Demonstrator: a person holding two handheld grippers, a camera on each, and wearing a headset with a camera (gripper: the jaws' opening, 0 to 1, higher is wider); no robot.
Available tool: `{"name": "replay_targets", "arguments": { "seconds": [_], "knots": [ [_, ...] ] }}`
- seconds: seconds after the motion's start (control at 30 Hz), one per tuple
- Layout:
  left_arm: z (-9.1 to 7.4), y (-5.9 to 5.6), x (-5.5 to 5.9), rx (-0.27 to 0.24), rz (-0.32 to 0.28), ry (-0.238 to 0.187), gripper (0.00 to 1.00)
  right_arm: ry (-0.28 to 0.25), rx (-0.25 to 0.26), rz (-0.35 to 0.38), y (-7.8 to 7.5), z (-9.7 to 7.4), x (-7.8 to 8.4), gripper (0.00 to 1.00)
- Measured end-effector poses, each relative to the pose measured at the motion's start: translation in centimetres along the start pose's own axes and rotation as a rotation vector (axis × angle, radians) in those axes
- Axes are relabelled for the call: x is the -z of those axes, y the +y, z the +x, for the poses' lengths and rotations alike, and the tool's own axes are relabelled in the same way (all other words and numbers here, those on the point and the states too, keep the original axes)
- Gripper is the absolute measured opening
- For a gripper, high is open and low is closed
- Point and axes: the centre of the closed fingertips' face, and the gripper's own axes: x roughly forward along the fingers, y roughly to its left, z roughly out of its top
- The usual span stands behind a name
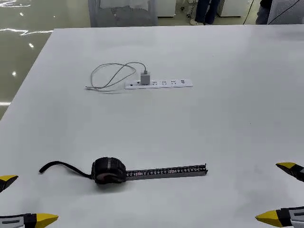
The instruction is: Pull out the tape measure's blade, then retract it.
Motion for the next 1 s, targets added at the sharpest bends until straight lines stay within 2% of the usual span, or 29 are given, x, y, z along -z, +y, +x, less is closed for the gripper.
{"name": "replay_targets", "arguments": {
  "seconds": [0.23, 0.53, 0.73, 0.87, 0.9, 0.93, 1.0],
  "knots": [
    [0.0, 0.0, -0.1, 0.003, 0.012, 0.005, 0.99, -0.008, -0.004, -0.004, 0.2, 0.2, -0.6, 0.99],
    [0.0, 0.1, -0.6, 0.002, 0.011, -0.014, 0.99, -0.001, 0.002, -0.003, -0.2, 0.2, -0.4, 0.99],
    [0.0, 0.1, -0.5, 0.002, 0.012, -0.009, 0.99, -0.002, -0.005, 0.0, 0.0, 0.3, -0.5, 0.99],
    [0.1, 0.1, -0.5, -0.007, -0.004, -0.008, 0.99, 0.01, -0.011, -0.008, 0.2, 0.4, -0.4, 0.99],
    [0.1, 0.2, -0.5, -0.017, -0.018, -0.003, 0.99, 0.013, -0.011, -0.011, 0.2, 0.3, -0.3, 0.99],
    [0.0, 0.9, -0.6, -0.058, -0.036, -0.009, 0.99, 0.015, -0.009, -0.016, 0.1, 0.3, -0.3, 0.99],
    [0.0, 0.9, -0.7, -0.063, -0.064, -0.006, 0.99, 0.019, -0.007, -0.019, 0.0, 0.3, -0.4, 0.99]
  ]
}}
